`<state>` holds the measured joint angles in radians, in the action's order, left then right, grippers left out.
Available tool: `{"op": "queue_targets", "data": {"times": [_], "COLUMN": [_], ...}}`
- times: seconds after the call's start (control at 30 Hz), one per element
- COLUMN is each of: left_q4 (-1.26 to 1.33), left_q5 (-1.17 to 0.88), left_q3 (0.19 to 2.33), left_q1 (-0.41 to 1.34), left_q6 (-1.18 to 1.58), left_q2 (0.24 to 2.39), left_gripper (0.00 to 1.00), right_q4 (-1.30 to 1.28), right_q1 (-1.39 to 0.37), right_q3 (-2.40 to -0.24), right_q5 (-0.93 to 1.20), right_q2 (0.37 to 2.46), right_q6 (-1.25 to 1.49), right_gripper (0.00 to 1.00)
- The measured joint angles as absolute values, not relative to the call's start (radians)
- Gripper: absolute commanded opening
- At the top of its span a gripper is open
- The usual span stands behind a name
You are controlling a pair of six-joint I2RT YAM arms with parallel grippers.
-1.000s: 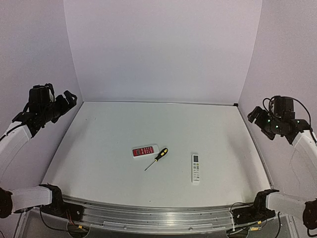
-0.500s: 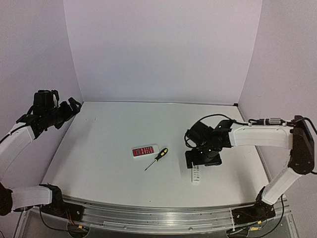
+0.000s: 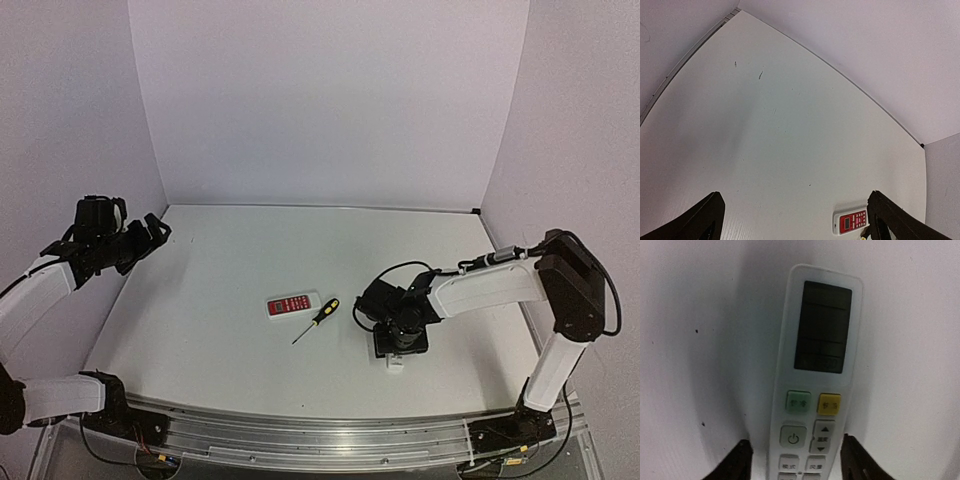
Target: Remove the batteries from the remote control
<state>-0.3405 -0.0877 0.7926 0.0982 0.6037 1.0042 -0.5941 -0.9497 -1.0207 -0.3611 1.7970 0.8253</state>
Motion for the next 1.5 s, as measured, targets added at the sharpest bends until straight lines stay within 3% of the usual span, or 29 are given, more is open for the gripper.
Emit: {"op": "queue_targets", "data": {"times": [0.1,0.33,0.6,0.8,1.0,1.13,1.5], "left_q4": [-0.340,-0.327,-0.217,-0.016,0.063,0.057,-0.007], "left_q5": [-0.093,-0.133,-0.311,-0.597,-0.871,-1.028,-1.205], "left_q3": [0.790,0.773,0.769,0.757,0.759,0.768,0.917], "left_q1": [0.098,0.098,0.098,0.150,0.447,0.541,0.664], "left_q6": [0.604,0.602,0.573,0.518,0.226,0.028,-0.341], "left_q2": [1.004,1.004,1.012,1.088,1.190,1.255,1.376], "left_gripper": [1.00,1.00,1.00,1.00,1.00,1.00,0.97], "right_q4": [-0.544,-0.511,-0.529,-0.538,-0.540,-0.538,-0.532], "right_q1": [-0.950,-0.950,-0.933,-0.879,-0.829,-0.827,-0.831], "right_q3": [-1.013,-0.996,-0.986,-1.048,-1.160,-1.225,-1.325], "right_q5": [-0.360,-0.345,-0.188,0.046,0.470,0.717,0.998], "right_q2": [1.803,1.785,1.617,1.517,1.509,1.516,1.581], "right_q6": [0.850,0.871,0.826,0.743,0.652,0.635,0.675], "right_gripper": [0.19,0.01,0.00,0.00,0.00,0.00,0.00]}}
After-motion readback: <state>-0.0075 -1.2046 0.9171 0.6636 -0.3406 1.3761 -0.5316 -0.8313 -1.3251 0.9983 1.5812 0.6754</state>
